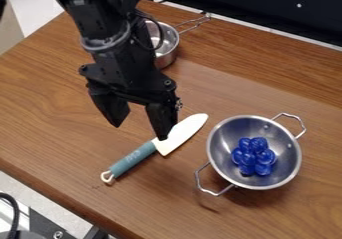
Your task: MOVE THE KNIFE FROM IN BETWEEN THE TWO SILVER POTS TO THE UPPER SIDE OF THE POTS
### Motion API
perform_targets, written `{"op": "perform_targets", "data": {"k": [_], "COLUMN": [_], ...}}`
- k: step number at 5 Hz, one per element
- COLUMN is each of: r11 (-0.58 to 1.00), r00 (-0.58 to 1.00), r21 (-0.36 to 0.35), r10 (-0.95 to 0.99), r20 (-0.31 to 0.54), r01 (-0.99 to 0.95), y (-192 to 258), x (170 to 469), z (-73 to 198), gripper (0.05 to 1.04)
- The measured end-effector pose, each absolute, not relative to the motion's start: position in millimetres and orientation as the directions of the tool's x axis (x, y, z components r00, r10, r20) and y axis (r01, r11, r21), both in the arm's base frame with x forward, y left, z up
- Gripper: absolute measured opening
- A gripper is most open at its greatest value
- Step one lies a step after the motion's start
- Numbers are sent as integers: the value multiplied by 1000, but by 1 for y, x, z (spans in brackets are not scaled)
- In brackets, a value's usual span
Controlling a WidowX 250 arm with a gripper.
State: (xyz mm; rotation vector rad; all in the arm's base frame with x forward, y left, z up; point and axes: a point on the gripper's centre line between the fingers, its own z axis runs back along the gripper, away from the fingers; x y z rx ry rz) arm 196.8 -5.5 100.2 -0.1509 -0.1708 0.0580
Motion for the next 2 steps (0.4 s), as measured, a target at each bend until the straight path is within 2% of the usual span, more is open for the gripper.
{"op": "perform_targets", "data": {"k": [1, 2], "r11": [987, 988], "r00": [987, 993], "r21": [-157, -150], "r10": [64, -28], "r20": [148, 112], "r01": [-40, 44], "y": [-6, -9], "x": [195, 198], "z": [96, 78], "gripper": [999, 999]}}
